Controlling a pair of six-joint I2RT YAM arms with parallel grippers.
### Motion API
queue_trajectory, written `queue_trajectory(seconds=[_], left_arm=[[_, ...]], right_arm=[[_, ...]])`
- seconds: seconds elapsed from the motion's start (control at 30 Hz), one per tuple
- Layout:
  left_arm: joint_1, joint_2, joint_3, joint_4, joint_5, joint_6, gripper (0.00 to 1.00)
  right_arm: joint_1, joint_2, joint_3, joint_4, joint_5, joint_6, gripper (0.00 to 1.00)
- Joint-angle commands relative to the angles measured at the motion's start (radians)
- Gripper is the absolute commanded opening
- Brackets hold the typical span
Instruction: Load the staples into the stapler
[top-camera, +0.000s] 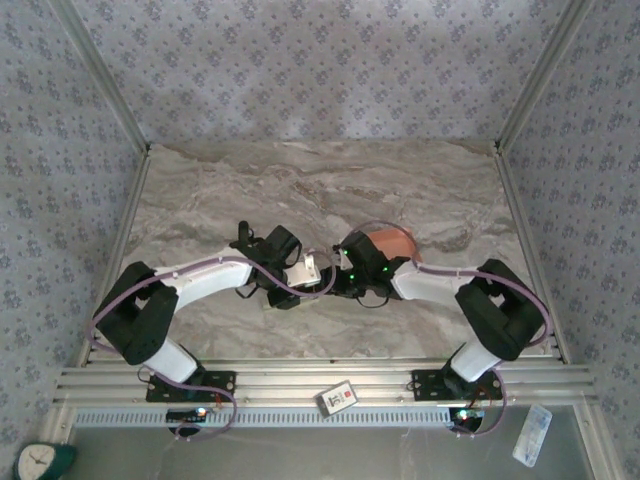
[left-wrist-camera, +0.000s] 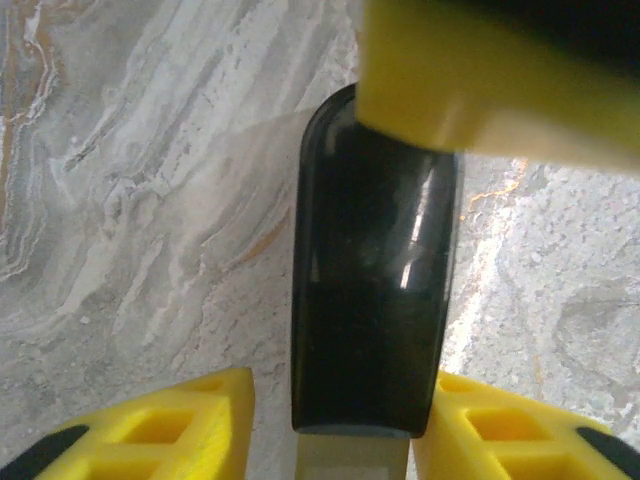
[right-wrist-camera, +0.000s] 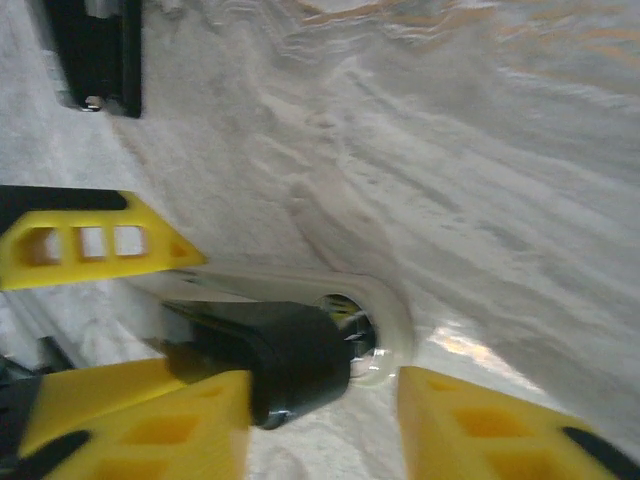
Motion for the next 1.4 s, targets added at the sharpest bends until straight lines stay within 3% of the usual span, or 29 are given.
queue_trajectory(seconds=[0.0, 0.4, 0.57, 0.63, 0.87, 1.03, 1.2, 1.37], left_arm=[[-0.008, 0.028, 0.023, 0.005, -0.001, -0.002, 0.45], [-0.01, 0.084, 0.082, -0.024, 0.031, -0.015, 0.39], [0.003, 0.066, 0.14, -0.043, 0.078, -0.082, 0.22], [0.01, 0.068, 0.17, -0.055, 0.095, -0.116, 0.21], [0.064, 0.088, 0.3, -0.053, 0.033, -0.357, 0.01], [0.12, 0.185, 0.415, -0.078, -0.048, -0.551, 0.0], [0.153, 0.356, 0.585, -0.212, -0.147, -0.772, 0.0], [0.158, 0.431, 0.619, -0.224, -0.182, -0.903, 0.0]], right_arm=[[-0.013, -0.105, -0.003, -0.06, 0.018, -0.043, 0.55], [-0.096, -0.302, -0.12, -0.085, 0.03, -0.053, 0.57], [-0.138, -0.388, -0.162, -0.115, 0.046, -0.063, 0.57], [-0.156, -0.421, -0.176, -0.128, 0.052, -0.068, 0.57], [-0.189, -0.529, -0.218, -0.155, 0.112, -0.067, 0.58], [-0.194, -0.55, -0.224, -0.152, 0.136, -0.061, 0.57], [-0.193, -0.562, -0.219, -0.152, 0.151, -0.055, 0.57], [-0.196, -0.578, -0.198, -0.202, 0.188, -0.064, 0.58]])
